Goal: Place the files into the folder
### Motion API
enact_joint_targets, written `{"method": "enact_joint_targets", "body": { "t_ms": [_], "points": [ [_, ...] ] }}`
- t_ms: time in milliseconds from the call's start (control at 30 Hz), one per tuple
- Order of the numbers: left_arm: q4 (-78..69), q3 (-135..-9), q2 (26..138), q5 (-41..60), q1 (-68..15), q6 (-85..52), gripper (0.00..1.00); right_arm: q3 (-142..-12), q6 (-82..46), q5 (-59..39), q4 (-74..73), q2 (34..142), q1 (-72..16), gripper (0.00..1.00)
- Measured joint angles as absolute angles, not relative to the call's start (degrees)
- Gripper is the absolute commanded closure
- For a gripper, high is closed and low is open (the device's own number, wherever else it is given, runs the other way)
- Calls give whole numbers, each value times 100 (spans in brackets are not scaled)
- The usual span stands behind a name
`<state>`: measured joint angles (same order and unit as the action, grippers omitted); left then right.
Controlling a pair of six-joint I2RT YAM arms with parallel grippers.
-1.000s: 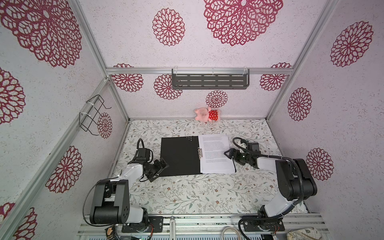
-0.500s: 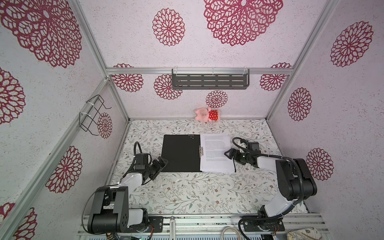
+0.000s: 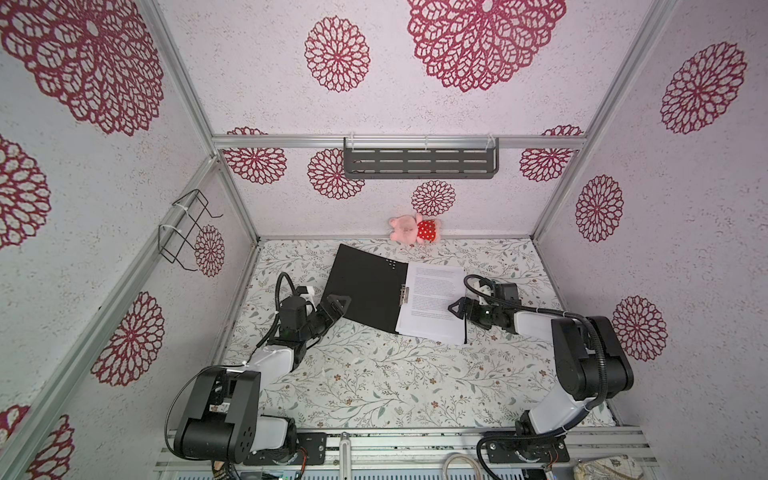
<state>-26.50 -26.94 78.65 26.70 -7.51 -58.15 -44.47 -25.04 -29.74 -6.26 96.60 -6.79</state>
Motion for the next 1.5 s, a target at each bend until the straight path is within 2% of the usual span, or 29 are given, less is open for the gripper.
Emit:
{"method": "enact_joint_targets", "body": {
  "t_ms": [167,467,700,1133,1267,1500],
  "points": [
    [-2687,-2840,7738,2637,-980,-5642,1,-4510,-2502,-3024,-506,9677,-681,8],
    [-1573,-3649,6976,2340,-1951,-4617,1,-4609,-2536,-3072,-405,9679,-692,3],
    [-661,-4139,6840,2016,-2718,-3802,1,-4648,-2714,-3208,-384,9679,-648,1],
    [-303,-5489,8479,1839,-4145,-3168,1,-4547,-3479,-3465,-443,9607,115,1],
    [-499,-5378,8591,2150,-3649,-3704,1,-4547,-3472,-3428,-375,9588,143,1],
    [-272,-4705,8479,2521,-1317,-4357,1,-4617,-3389,-3275,-226,9592,91,2]
  ]
}}
